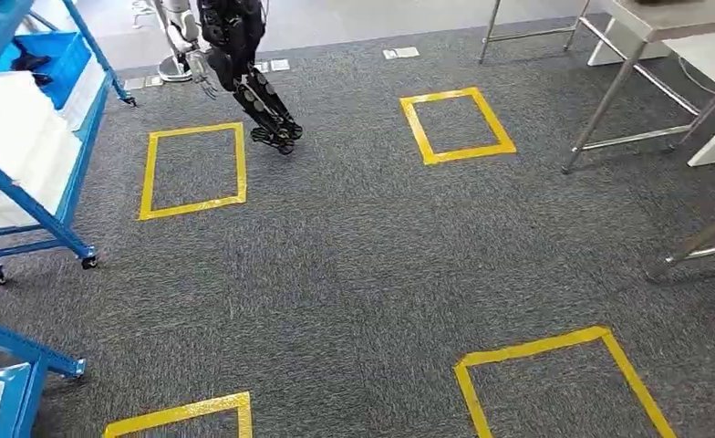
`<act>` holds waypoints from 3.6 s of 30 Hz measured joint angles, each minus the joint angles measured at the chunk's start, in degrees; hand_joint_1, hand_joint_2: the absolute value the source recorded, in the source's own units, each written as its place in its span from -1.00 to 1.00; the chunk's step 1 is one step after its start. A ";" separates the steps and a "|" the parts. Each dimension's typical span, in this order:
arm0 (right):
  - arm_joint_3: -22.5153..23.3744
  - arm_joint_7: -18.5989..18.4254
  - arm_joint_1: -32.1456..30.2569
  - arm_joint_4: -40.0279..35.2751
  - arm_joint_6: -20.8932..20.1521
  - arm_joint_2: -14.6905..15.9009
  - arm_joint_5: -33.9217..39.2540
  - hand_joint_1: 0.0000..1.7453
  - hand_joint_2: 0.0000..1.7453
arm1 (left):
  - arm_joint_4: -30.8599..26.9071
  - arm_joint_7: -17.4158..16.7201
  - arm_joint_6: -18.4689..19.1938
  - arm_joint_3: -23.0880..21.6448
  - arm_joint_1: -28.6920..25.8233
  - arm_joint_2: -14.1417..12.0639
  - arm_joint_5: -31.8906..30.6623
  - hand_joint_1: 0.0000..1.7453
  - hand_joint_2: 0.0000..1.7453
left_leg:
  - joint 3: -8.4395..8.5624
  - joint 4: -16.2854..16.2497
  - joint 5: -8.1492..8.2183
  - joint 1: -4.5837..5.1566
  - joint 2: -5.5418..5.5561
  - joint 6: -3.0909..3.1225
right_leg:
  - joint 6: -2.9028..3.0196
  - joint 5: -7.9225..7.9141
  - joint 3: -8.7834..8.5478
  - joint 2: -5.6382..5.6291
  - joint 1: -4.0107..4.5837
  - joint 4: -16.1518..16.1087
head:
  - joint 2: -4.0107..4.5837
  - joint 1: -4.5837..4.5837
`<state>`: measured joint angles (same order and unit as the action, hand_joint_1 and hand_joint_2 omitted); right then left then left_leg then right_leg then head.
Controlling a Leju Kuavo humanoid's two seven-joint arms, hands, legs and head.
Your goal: Take the parts from the cabinet and place them on the table.
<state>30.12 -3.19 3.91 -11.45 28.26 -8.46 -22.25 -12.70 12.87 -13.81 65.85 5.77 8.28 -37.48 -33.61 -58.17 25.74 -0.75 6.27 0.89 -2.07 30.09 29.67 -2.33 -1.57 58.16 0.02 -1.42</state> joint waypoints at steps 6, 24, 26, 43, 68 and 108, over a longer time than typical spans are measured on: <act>0.02 -0.13 0.03 0.00 0.28 -0.09 -0.15 -1.00 -1.00 | 0.02 -0.02 0.04 -0.02 -0.11 0.04 -0.15 -1.00 -1.00 | -4.34 -9.13 5.38 -0.43 -5.47 -1.02 | 2.60 -0.58 -0.44 3.13 0.65 -0.22 | 0.00 0.59; 0.00 -0.83 -0.22 0.00 0.50 -0.17 -1.49 -1.00 -1.00 | 0.02 -0.13 0.61 -0.02 0.13 -0.13 -0.33 -1.00 -1.00 | 0.96 1.00 0.11 0.58 -4.04 2.39 | 1.93 7.69 7.32 2.72 1.11 17.53 | 0.00 0.20; 0.00 -0.98 -0.36 0.02 0.57 -0.07 -1.79 -1.00 -1.00 | 0.02 -0.17 0.63 0.00 0.04 -0.13 -0.33 -1.00 -1.00 | 1.07 0.88 0.05 0.45 -2.43 2.23 | 0.39 4.84 5.54 2.58 0.53 13.10 | 0.00 0.22; -0.63 -4.79 -0.33 0.17 1.46 -0.44 -4.31 -1.00 -1.00 | 0.02 -0.17 0.63 -0.02 -0.21 -0.31 -1.07 -1.00 -1.00 | -1.65 -5.13 1.89 0.03 -7.87 -0.43 | 2.89 -0.31 -0.14 7.33 1.06 -0.07 | 0.00 1.07; -1.86 -5.07 -0.71 0.22 1.88 -0.42 -6.29 -1.00 -1.00 | 0.04 -0.04 0.55 -0.02 0.05 -0.48 -1.33 -1.00 -1.00 | -5.68 -12.27 7.29 -0.11 -5.48 -1.10 | 2.43 -1.22 0.69 3.11 0.33 -0.01 | -0.02 1.53; -2.30 -5.86 -0.49 0.26 2.60 -0.09 -8.11 -1.00 -1.00 | 0.09 0.55 1.07 -0.02 0.14 -0.61 -2.19 -1.00 -1.00 | 0.48 -0.65 1.62 1.25 -9.61 1.01 | 2.06 -0.56 0.26 8.85 1.30 0.03 | 0.00 1.66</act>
<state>27.82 -9.05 3.42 -11.19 30.86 -8.55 -30.36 -12.61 13.42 -12.74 65.83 5.91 7.67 -39.67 -33.13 -58.82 27.35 0.50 -3.34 1.89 -0.02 29.53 29.93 6.51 -0.26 58.19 0.02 0.24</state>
